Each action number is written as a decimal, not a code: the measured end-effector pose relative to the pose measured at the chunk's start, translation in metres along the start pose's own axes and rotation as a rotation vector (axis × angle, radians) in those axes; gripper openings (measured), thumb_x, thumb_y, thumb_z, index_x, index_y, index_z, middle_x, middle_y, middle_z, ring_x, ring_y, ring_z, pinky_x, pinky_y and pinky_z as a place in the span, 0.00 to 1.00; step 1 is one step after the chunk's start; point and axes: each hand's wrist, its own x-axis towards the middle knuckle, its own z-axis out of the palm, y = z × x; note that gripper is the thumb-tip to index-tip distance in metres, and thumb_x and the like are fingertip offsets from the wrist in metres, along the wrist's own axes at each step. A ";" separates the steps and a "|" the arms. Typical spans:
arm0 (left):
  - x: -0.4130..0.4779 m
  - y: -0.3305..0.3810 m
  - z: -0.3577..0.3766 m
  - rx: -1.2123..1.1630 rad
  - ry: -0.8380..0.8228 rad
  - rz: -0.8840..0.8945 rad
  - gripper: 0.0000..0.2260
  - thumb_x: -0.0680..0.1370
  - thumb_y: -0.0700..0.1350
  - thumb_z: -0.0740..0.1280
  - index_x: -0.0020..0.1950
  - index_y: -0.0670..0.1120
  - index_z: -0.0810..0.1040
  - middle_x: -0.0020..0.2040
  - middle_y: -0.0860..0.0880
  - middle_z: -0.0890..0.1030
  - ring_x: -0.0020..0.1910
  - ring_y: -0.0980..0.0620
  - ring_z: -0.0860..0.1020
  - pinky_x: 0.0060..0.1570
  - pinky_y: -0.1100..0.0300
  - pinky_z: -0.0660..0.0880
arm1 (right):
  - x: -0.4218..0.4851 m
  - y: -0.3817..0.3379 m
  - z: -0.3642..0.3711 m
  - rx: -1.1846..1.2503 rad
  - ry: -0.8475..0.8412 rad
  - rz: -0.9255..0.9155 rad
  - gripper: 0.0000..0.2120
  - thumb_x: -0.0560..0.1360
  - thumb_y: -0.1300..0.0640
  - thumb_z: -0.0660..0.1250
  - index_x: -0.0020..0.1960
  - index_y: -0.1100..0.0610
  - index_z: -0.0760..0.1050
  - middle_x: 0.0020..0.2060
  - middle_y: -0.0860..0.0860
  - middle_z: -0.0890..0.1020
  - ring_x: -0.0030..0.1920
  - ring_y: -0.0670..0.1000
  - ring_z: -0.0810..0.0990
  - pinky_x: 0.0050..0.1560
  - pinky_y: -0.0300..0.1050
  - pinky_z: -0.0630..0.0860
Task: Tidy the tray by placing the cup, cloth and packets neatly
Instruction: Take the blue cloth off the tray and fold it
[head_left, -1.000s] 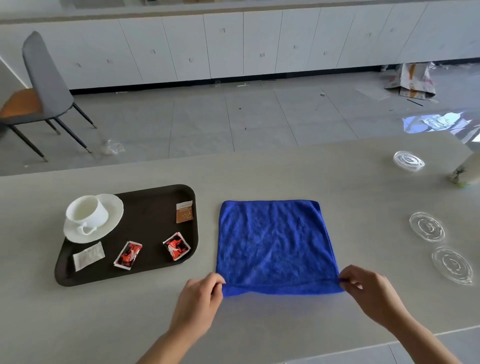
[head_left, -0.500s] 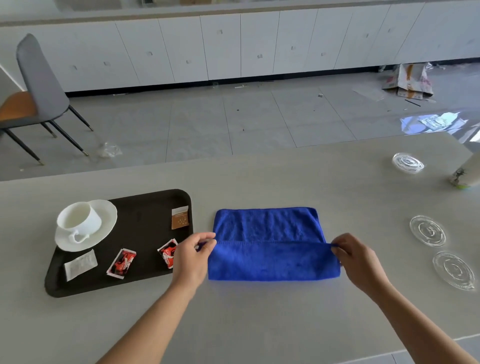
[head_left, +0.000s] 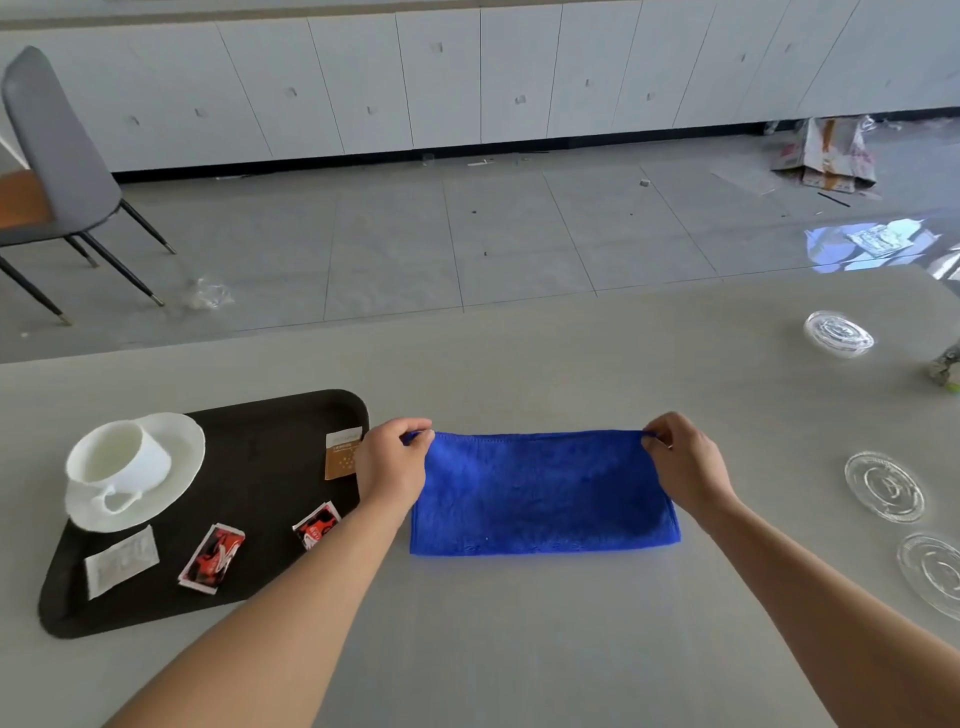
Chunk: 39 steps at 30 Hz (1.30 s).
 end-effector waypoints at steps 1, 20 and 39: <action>0.002 -0.002 0.002 0.001 0.011 -0.009 0.05 0.76 0.42 0.71 0.50 0.48 0.85 0.47 0.54 0.84 0.48 0.58 0.80 0.49 0.62 0.76 | 0.003 0.000 0.002 0.000 0.003 0.005 0.03 0.78 0.58 0.62 0.48 0.52 0.75 0.40 0.47 0.80 0.39 0.49 0.76 0.35 0.45 0.69; 0.015 -0.014 0.016 0.242 0.032 -0.054 0.04 0.78 0.44 0.68 0.45 0.51 0.81 0.43 0.54 0.82 0.44 0.52 0.80 0.35 0.59 0.72 | 0.017 0.009 0.026 -0.266 0.069 -0.001 0.05 0.78 0.49 0.62 0.44 0.49 0.72 0.43 0.48 0.78 0.42 0.55 0.76 0.40 0.48 0.72; -0.083 -0.040 0.037 0.872 -0.266 0.422 0.32 0.79 0.65 0.46 0.80 0.52 0.50 0.80 0.42 0.49 0.79 0.41 0.46 0.75 0.39 0.53 | -0.096 -0.010 0.119 -0.671 -0.079 -0.588 0.30 0.81 0.37 0.47 0.79 0.50 0.55 0.79 0.48 0.52 0.79 0.53 0.45 0.75 0.60 0.47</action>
